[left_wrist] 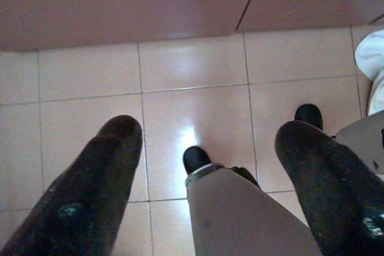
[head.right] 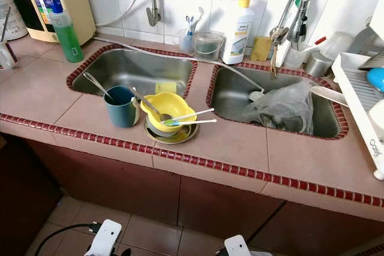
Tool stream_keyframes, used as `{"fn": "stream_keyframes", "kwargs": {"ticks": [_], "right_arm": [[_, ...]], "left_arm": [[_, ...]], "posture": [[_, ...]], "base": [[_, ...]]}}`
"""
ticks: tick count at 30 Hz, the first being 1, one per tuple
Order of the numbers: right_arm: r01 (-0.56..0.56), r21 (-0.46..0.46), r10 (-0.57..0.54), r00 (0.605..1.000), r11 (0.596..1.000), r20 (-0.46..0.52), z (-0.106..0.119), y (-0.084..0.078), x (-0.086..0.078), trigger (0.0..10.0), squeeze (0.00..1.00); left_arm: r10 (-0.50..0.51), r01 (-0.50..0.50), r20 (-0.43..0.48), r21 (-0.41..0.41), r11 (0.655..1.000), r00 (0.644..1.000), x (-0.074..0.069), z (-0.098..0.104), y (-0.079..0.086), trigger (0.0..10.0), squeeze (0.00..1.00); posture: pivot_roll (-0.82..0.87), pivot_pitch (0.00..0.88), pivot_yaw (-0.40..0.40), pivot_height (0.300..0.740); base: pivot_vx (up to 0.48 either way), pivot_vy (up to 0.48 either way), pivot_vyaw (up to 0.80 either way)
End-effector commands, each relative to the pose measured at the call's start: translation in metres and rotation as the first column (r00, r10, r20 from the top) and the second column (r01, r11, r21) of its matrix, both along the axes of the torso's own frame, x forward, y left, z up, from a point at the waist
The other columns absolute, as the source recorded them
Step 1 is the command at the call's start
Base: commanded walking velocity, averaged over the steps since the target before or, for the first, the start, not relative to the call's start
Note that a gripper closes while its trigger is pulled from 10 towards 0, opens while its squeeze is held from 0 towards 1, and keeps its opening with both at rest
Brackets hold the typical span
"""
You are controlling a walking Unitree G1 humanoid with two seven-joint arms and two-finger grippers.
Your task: Kitchen organization
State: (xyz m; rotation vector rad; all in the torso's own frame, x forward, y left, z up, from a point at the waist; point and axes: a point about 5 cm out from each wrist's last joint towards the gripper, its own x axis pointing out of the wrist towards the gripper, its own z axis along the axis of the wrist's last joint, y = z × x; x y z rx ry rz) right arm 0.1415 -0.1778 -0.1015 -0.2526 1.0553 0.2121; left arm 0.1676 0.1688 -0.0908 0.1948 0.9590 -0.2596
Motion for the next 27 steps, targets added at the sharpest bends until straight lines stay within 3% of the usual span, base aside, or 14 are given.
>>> {"fn": "stream_keyframes", "kwargs": {"ticks": [1, 2, 3, 5, 6, 14, 15, 16, 17, 18, 19, 23, 27], "right_arm": [[-0.003, 0.006, 0.003, 1.000, 1.000, 0.008, 0.001, -0.002, 0.001, 10.0, 0.00], [-0.002, 0.011, 0.002, 1.000, 1.000, 0.017, 0.001, -0.002, 0.002, 10.0, 0.00], [0.012, 0.043, -0.013, 0.999, 0.999, 0.035, 0.003, -0.002, 0.004, 10.0, 1.00], [0.018, 0.058, -0.020, 0.999, 0.998, 0.046, 0.004, -0.003, 0.006, 10.0, 1.00], [0.019, 0.050, -0.022, 0.998, 0.999, 0.055, 0.004, -0.004, 0.007, 10.0, 1.00], [0.041, 0.090, -0.058, 0.981, 0.995, 0.188, 0.016, -0.011, 0.026, 10.0, 1.00], [0.032, 0.120, -0.059, 0.972, 0.992, 0.228, 0.020, -0.011, 0.031, 10.0, 1.00], [0.027, 0.134, -0.060, 0.967, 0.991, 0.247, 0.022, -0.011, 0.034, 10.0, 1.00], [0.012, 0.175, -0.058, 0.963, 0.985, 0.263, 0.025, -0.010, 0.036, 10.0, 0.84], [-0.007, 0.218, -0.055, 0.960, 0.976, 0.276, 0.027, -0.008, 0.039, 10.0, 0.84], [-0.029, 0.275, -0.053, 0.957, 0.961, 0.287, 0.029, -0.004, 0.040, 10.0, 0.00], [-0.127, 0.281, 0.025, 0.939, 0.951, 0.342, 0.034, 0.003, 0.045, 10.0, 0.00], [-0.253, 0.331, 0.092, 0.897, 0.909, 0.433, 0.044, 0.015, 0.052, 10.0, 0.00]], "left_arm": [[0.013, -0.013, 0.014, -0.018, 1.000, 1.000, 0.004, 0.002, -0.001, 10.0, 0.00], [0.018, -0.018, 0.018, -0.026, 1.000, 1.000, 0.005, 0.002, -0.001, 10.0, 0.00], [0.046, -0.044, 0.026, -0.057, 0.997, 0.999, 0.006, 0.003, -0.001, 10.0, 0.73], [0.062, -0.060, 0.030, -0.086, 0.995, 0.998, 0.007, 0.004, -0.001, 10.0, 0.73], [0.057, -0.053, 0.037, -0.086, 0.995, 0.998, 0.007, 0.004, -0.001, 10.0, 1.00], [0.085, -0.068, 0.136, -0.123, 0.990, 0.987, 0.014, 0.012, 0.006, 10.0, 1.00], [0.079, -0.055, 0.177, -0.135, 0.989, 0.981, 0.019, 0.016, 0.009, 10.0, 0.08], [0.074, -0.048, 0.195, -0.137, 0.989, 0.978, 0.021, 0.018, 0.010, 10.0, 0.08], [0.070, -0.037, 0.227, -0.146, 0.989, 0.971, 0.024, 0.021, 0.012, 10.0, 0.00], [0.066, -0.026, 0.259, -0.156, 0.987, 0.964, 0.027, 0.025, 0.015, 10.0, 0.00], [0.066, -0.020, 0.284, -0.163, 0.986, 0.956, 0.030, 0.028, 0.017, 10.0, 0.00], [0.047, 0.017, 0.345, -0.179, 0.984, 0.937, 0.033, 0.035, 0.021, 10.0, 0.00], [-0.040, 0.128, 0.426, -0.181, 0.975, 0.904, 0.034, 0.044, 0.021, 10.0, 0.00]], "posture": [[0.09, 0.000, -0.053, 0.740], [0.09, 0.000, -0.050, 0.740], [0.08, 0.000, -0.048, 0.740], [0.08, 0.000, -0.048, 0.740], [0.08, 0.000, -0.045, 0.740], [0.08, 0.000, -0.040, 0.740], [0.08, 0.000, -0.040, 0.740], [0.08, 0.000, -0.040, 0.740], [0.08, 0.000, -0.041, 0.740], [0.08, 0.000, -0.041, 0.740], [0.09, 0.000, -0.041, 0.740], [0.09, 0.000, -0.044, 0.740], [0.10, 0.000, -0.043, 0.740]], "base": [[0.000, 0.000, 0.00], [0.000, 0.000, 0.00], [0.000, 0.000, 0.00], [0.000, 0.000, 0.00], [0.000, 0.000, 0.00], [0.000, 0.000, 0.00], [0.000, 0.000, 0.00], [0.000, 0.000, 0.00], [0.000, 0.000, 0.00], [0.000, 0.000, 0.00], [0.000, 0.000, 0.00], [0.000, 0.000, 0.00], [0.000, 0.000, 0.00]]}}
